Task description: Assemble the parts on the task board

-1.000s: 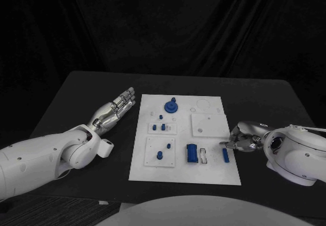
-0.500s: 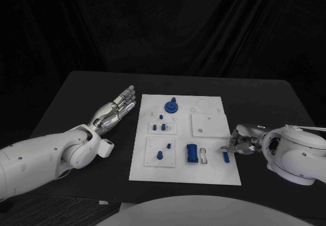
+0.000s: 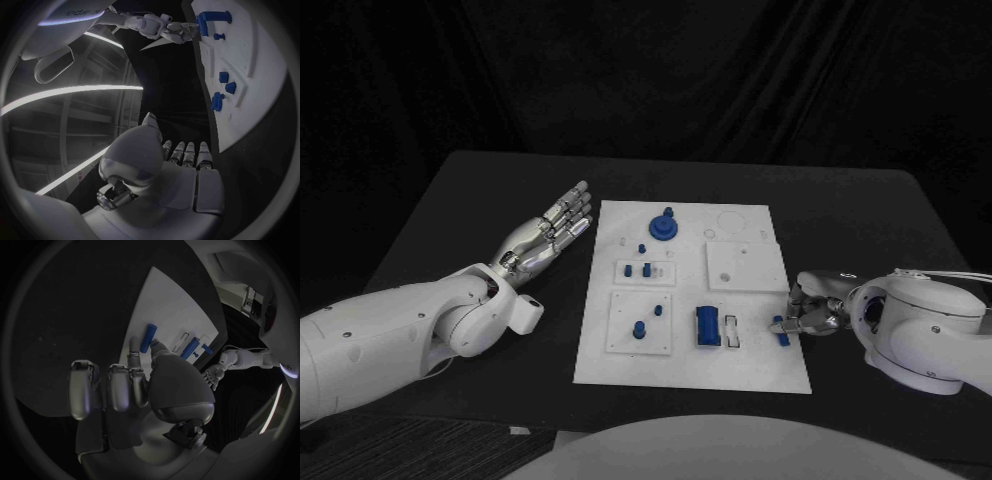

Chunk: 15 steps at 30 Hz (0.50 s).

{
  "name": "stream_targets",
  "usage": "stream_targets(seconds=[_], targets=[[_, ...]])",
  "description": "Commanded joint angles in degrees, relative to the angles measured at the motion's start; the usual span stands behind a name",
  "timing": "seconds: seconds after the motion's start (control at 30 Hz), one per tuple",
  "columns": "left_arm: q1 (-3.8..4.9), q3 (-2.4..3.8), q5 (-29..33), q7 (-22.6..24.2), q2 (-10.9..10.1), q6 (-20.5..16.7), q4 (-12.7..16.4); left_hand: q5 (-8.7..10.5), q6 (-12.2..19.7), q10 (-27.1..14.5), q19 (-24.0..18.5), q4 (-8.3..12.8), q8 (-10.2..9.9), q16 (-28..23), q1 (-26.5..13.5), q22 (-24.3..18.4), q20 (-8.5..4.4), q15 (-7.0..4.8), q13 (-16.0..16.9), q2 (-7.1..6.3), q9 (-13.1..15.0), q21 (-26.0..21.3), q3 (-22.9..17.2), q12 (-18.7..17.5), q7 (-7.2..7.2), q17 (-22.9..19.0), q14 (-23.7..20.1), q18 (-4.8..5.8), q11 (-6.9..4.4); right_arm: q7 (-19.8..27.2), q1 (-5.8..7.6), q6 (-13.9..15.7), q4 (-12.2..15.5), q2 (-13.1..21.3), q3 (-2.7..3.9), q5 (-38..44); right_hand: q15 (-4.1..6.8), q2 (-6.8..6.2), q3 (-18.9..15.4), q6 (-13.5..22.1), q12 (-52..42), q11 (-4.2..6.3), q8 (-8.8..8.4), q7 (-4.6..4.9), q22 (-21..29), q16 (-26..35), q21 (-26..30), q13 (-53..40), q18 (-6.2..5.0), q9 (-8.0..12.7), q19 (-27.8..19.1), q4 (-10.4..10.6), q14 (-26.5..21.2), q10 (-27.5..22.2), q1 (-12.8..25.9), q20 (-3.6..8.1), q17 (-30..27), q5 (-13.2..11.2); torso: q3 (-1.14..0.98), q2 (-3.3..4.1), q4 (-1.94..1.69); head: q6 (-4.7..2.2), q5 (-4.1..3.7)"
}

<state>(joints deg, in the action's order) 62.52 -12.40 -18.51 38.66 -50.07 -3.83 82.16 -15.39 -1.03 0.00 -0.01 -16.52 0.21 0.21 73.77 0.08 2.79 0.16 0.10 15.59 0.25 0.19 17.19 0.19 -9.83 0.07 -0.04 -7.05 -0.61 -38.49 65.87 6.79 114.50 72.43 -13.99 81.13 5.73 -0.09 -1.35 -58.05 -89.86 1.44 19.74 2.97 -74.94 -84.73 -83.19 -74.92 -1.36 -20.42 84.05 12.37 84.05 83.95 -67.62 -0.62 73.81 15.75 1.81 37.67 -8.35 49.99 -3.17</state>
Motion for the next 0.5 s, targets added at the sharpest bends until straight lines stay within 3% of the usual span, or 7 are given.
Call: stream_targets(seconds=[0.03, 0.2, 0.4, 0.5], targets=[[-0.07, 0.05, -0.09, 3.68, 0.18, 1.59, -0.03, -0.82, -0.13, 0.00, 0.01, -0.04, 0.06, -0.21, 1.00, -0.08, 0.49, 0.48, -0.10, 0.04, 0.03, -0.19, -0.48, -0.19, 0.45, -0.07, 0.04, 0.39, 0.01, -0.94, -0.82, -1.35, -0.29, -0.50, -0.27, -0.02, -0.26, 0.02, 0.50, 0.12, -0.14, -0.14, -0.74, -0.05, -12.50, 0.27, 0.29, -15.08, -0.55, -0.24, 2.84, -1.10, 3.23, 6.05, -1.49, -0.31, -0.18, 0.83, -0.02, 0.04, -0.02, 0.01, 0.03], [-0.07, 0.05, -0.09, 3.36, 0.28, 2.19, -0.18, -1.79, -0.13, 0.00, 0.01, 0.00, 0.06, -0.21, 1.69, -0.08, 0.98, 1.17, -0.10, 0.15, 0.03, -0.19, -0.85, -0.19, 0.75, -0.07, 0.04, 0.56, 0.02, -0.47, -1.35, -0.88, -0.62, -1.18, -0.27, -0.02, -0.16, -0.11, 2.14, -0.03, -0.14, 0.01, -1.67, -0.19, -12.44, 0.44, 0.50, -15.08, -0.60, -0.98, 2.78, -3.41, 3.18, 6.05, -4.52, -0.24, -0.57, 2.34, 0.00, 0.06, 0.02, 0.01, 0.08], [-0.07, 0.05, -0.09, 3.03, 0.45, 2.79, -0.38, -2.87, -0.30, 0.00, 0.01, 0.05, 0.10, -0.21, 2.37, -0.08, 1.42, 1.76, -0.10, 0.26, 0.07, -0.19, -1.26, -0.19, 1.75, -0.07, 0.04, 0.73, 0.42, 0.26, -1.74, 0.44, -0.79, -1.71, -0.27, -0.02, -0.10, -0.64, 5.98, -0.19, -0.14, -0.13, -3.64, 0.03, -12.40, 0.69, 0.72, -15.08, -0.62, -1.64, 2.75, -7.64, 3.10, 6.05, -9.06, -0.13, -1.10, 11.21, 0.00, 0.04, -0.01, 0.01, 0.18], [-0.07, 0.05, -0.09, 2.90, 0.53, 3.04, -0.48, -3.62, -0.32, 0.00, 0.01, 0.16, 0.10, -0.21, 2.89, -0.08, 1.57, 1.97, -0.10, 0.33, 0.07, -0.19, -1.58, -0.19, 2.17, -0.07, 0.04, 0.79, 0.76, 0.56, -1.82, 1.26, -0.70, -1.81, -0.27, -0.02, -0.62, -1.27, 8.74, 0.38, -0.14, -0.90, -5.69, 0.91, -12.37, 0.79, 0.89, -15.08, -0.64, -1.22, 2.71, -9.95, 3.07, 6.05, -10.07, -0.51, -1.31, 15.30, 0.00, 0.04, -0.01, 0.01, 0.19]])
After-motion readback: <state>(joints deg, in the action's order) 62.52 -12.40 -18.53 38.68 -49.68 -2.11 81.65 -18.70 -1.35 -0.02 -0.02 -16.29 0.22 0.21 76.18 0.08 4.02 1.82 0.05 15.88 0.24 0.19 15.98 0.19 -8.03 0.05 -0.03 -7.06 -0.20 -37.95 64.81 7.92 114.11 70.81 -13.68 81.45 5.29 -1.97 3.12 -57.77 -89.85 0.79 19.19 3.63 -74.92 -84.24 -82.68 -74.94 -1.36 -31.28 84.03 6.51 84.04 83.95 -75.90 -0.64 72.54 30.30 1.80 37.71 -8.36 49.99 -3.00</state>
